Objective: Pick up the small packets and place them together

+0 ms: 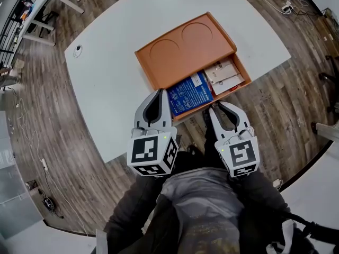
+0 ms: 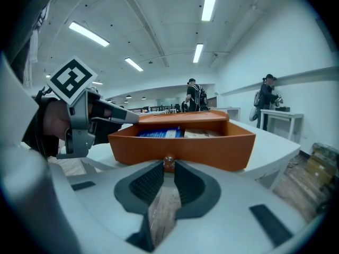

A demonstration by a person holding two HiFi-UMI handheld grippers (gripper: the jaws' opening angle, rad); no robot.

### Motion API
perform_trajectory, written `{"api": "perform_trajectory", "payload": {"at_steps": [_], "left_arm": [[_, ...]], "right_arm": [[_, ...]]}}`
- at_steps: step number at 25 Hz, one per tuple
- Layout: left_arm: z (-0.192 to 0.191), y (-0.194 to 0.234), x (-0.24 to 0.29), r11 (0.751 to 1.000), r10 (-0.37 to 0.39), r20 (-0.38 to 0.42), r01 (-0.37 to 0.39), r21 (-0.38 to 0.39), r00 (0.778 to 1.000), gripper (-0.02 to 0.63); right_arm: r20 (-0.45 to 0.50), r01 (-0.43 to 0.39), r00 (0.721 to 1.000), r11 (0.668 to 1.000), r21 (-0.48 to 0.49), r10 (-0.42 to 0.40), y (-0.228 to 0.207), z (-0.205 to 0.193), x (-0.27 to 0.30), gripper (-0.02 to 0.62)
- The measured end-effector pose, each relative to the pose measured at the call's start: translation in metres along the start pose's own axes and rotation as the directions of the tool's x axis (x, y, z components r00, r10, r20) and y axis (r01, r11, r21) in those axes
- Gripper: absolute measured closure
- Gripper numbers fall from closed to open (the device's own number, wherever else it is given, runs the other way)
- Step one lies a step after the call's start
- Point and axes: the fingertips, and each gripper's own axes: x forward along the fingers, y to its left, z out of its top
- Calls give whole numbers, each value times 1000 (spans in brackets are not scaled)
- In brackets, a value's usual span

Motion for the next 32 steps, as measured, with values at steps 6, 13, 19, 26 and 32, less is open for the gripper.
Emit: {"api": "perform_trajectory", "payload": {"at_steps": [6,13,19,26,32], "left_arm": [[-2,-4,-4,1000,-5,6,5,6,1000,607],[7,1,2,1000,-9,-6,9,11,1000,607],[7,1,3,1000,-10,-6,10,25,1000,607],[10,1,-2,999,4,35,-5,34,999,607],[14,-20,-26,999,-33,-7,33,20,999,607]], "right_arm": [[8,-11,1000,1000,-2,11,6,-8,-14,526],[2,-19,1000,1000,5,19,10,-8,-18,526],[30,-22,999,1000,20,21,10,-9,-17,526],[63,-41,997,998,50,38,11,-15,-20,478],[-1,-47,999,999,21,48,7,-3,-54,472]]}}
